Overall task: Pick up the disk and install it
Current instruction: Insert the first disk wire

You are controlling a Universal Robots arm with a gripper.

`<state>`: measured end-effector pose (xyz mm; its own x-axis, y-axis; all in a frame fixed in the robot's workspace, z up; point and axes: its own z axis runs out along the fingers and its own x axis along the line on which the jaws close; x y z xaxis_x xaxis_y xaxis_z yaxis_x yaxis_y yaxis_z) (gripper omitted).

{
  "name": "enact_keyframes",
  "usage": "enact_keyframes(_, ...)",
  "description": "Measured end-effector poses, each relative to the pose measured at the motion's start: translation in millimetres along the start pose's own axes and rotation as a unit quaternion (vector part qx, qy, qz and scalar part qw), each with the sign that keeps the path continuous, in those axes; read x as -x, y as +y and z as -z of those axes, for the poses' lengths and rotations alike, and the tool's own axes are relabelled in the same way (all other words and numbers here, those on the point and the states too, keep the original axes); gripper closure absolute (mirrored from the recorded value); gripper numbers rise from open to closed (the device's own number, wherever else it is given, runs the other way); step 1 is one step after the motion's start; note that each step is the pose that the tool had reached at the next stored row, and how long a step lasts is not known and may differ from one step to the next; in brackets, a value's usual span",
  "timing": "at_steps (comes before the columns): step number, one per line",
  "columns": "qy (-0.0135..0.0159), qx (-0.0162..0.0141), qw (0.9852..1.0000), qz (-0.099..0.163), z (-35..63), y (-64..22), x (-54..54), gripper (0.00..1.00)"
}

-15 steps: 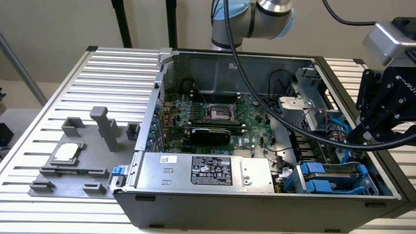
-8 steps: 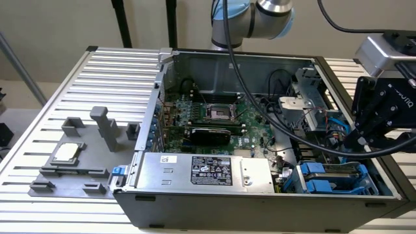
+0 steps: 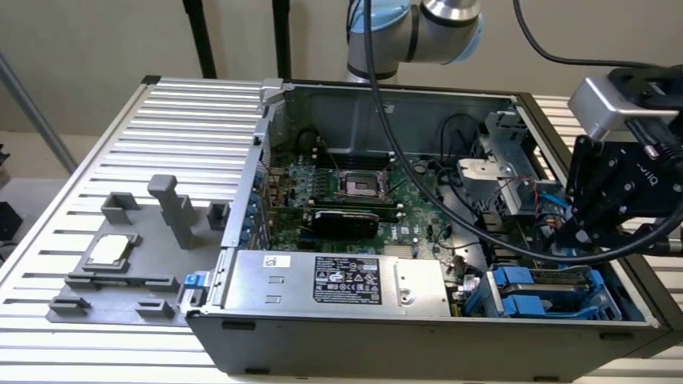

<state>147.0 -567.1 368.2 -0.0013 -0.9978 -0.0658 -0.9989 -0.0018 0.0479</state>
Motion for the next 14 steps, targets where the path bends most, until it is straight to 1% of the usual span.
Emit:
enact_keyframes(4,0.0,0.0,1.0,0.0,-7.6,-0.8,8.3,0.87)
enact_keyframes(6,0.0001,0.0,1.0,0.0,-10.1,-2.6,10.8,0.87)
enact_keyframes(11,0.0001,0.0006,1.0,0.0,-10.2,-16.4,11.2,0.87)
enact_keyframes(14,0.0001,0.0021,1.0,0.0,-10.0,-20.2,11.2,0.87)
